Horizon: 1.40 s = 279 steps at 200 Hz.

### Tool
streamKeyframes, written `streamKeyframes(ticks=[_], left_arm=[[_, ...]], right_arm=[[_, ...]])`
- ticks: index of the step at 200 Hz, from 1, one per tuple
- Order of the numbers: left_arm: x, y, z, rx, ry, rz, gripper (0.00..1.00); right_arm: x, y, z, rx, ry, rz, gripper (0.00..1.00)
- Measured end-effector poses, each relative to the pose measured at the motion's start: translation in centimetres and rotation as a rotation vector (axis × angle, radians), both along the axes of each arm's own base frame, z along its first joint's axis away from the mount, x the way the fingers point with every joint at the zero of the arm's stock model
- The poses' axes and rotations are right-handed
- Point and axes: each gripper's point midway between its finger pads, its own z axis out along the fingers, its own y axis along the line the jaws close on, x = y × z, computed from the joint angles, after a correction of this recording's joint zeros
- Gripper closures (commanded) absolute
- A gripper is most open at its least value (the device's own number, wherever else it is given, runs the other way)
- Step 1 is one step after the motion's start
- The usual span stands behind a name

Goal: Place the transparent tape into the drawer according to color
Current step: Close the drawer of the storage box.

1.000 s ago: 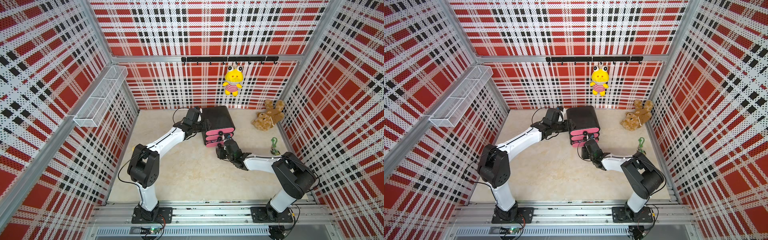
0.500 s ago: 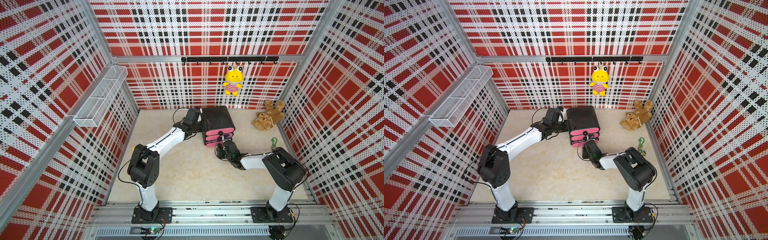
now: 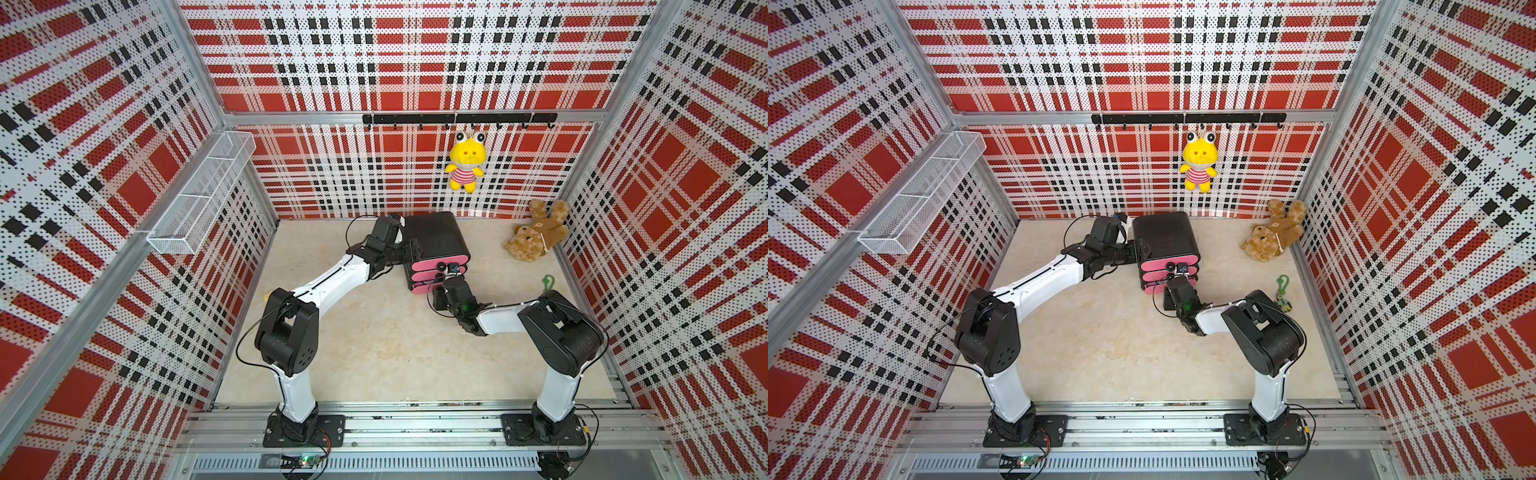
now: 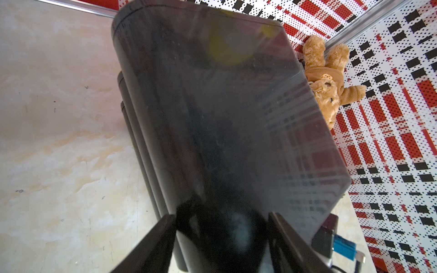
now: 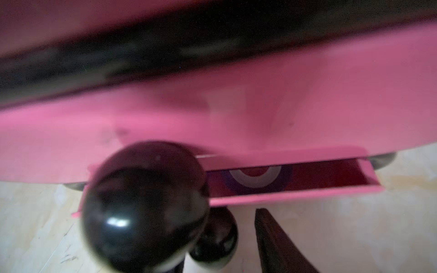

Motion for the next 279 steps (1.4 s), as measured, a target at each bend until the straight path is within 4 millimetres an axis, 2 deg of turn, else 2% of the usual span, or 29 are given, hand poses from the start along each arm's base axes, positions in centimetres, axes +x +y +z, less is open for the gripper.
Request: streamKeyframes(ticks=[173,197,222,242,267,279], left_arm=[[-0.2,-0.4,0.0,0.009,-0.006,-0.017,0.32],[-0.2,-0.4,0.0,0.01,-0.006,-0.019,0.29],[-0.4,-0.5,-0.1,0.012,-0.001,-0.027,0.2],[-0.5,-0.5,-0.3,0.02,0.003,-0.028,0.12],[-0.5,-0.2,-0.2,0.04,-0.007,-0.016,0.0],[-0.7,0.1,0.2,0.052,-0.014,-0.006,0.01]], right_arm=[[2.1,-0.2,0.1,-0.023,-0.049,-0.06,0.38],[2.1,-0.3,0.1,-0.022,-0.048,-0.061,0.36],[1.7,-0.4,0.3,-0.023,-0.045,-0.057,0.3],[0.6,-0.7,1.5,-0.018,-0.048,-0.042,0.21],[-1.0,-1.3,4.4,0.004,-0.071,-0.024,0.1],[-1.8,-1.8,5.9,0.012,-0.083,-0.022,0.03]])
